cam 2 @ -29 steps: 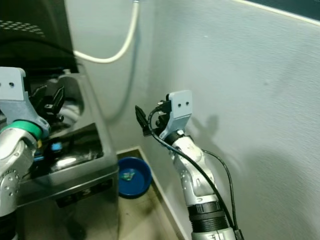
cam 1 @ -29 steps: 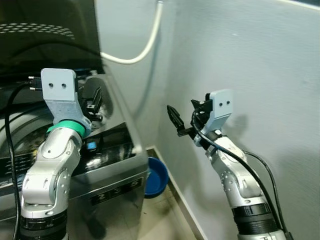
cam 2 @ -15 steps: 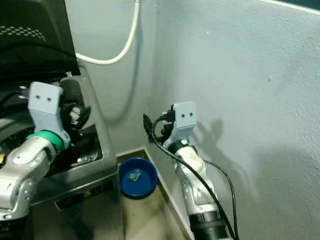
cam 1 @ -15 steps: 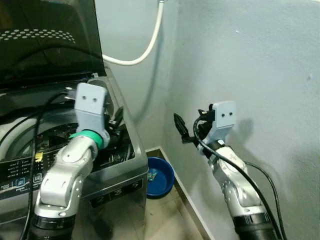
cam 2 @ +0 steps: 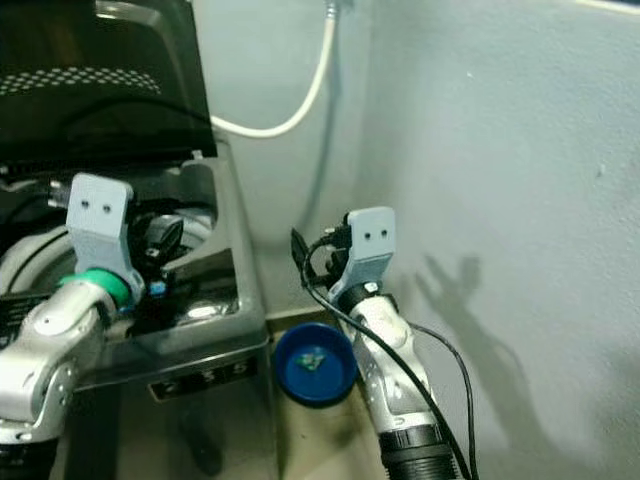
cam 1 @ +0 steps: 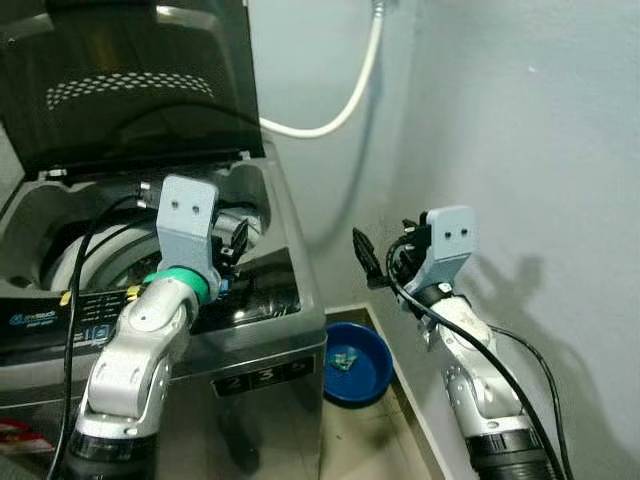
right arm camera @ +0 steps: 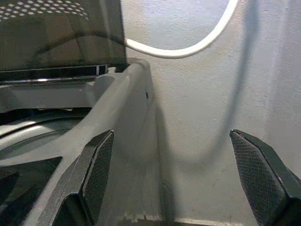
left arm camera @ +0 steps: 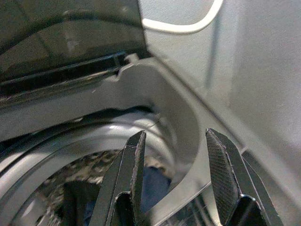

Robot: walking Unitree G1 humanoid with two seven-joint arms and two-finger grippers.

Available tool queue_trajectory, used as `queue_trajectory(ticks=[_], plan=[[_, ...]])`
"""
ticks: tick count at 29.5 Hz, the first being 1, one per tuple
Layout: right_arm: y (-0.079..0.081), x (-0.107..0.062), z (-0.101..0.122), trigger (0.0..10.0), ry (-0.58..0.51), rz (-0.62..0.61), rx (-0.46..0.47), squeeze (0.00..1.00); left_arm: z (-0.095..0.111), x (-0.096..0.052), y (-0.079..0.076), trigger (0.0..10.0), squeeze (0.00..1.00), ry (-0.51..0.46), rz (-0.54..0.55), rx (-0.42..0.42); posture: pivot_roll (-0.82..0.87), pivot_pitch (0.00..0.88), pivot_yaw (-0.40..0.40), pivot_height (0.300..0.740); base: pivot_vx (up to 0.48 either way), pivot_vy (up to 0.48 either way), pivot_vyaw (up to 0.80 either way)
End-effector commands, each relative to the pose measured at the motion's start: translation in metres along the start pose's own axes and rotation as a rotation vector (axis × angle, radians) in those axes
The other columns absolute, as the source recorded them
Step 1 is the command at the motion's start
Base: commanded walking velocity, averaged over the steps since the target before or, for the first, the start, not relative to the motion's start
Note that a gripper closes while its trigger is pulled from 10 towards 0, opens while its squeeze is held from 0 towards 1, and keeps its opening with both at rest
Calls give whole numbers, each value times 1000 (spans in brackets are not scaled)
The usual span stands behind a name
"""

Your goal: Clothes washing

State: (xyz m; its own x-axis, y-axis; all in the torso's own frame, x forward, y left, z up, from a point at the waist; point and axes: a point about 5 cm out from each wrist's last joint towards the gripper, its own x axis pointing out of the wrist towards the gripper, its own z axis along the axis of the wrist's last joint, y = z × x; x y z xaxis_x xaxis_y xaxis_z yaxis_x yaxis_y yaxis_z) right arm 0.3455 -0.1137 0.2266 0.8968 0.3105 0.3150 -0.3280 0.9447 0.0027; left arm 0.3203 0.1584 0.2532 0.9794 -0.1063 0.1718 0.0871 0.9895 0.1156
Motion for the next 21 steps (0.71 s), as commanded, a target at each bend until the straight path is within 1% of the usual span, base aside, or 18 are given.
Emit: queue_trajectory(ticks=[1, 2, 4, 5, 7, 9, 11, 14, 16, 19, 21], plan=[[5, 0, -8, 10000, 24, 23, -5, 0, -7, -4, 3, 10000, 0, 11, 25, -12, 68, 59, 44, 740, 0, 0, 800], [5, 0, -8, 10000, 24, 23, -5, 0, -7, -4, 3, 10000, 0, 11, 25, -12, 68, 59, 44, 740, 0, 0, 800], [9, 2, -8, 10000, 24, 37, -6, 0, -13, -6, 6, 10000, 0, 8, 62, -8, 67, 61, 38, 740, 0, 0, 800], [9, 2, -8, 10000, 24, 37, -6, 0, -13, -6, 6, 10000, 0, 8, 62, -8, 67, 61, 38, 740, 0, 0, 800], [11, 2, -8, 10000, 25, 44, -10, 0, -17, -8, 8, 10000, 0, 13, 71, 21, 59, 60, 32, 740, 0, 0, 800], [12, 2, -8, 10000, 27, 48, -12, 0, -17, -9, 8, 10000, 0, 10, 69, 24, 59, 61, 28, 740, 0, 0, 800], [12, 2, -6, 10000, 32, 60, -29, 0, -16, -8, 8, 10000, 0, -6, 62, 33, 50, 63, 1, 740, 0, 0, 800], [5, 6, 4, 10000, 23, 59, -55, 0, -16, -4, 9, 10000, 0, -25, 65, 25, 33, 63, -23, 740, 0, 0, 800], [5, 6, 4, 10000, 23, 59, -55, 0, -16, -4, 9, 10000, 0, -25, 65, 25, 33, 63, -23, 740, 0, 0, 800], [0, 8, 10, 10000, 19, 52, -80, 0, -16, 0, 4, 10000, 0, -35, 41, 27, 18, 63, -46, 740, 0, 0, 800], [-1, 9, 13, 10000, 13, 49, -87, 0, -18, 1, 2, 10000, 0, -26, 32, 23, 7, 65, -43, 740, 0, 0, 800]])
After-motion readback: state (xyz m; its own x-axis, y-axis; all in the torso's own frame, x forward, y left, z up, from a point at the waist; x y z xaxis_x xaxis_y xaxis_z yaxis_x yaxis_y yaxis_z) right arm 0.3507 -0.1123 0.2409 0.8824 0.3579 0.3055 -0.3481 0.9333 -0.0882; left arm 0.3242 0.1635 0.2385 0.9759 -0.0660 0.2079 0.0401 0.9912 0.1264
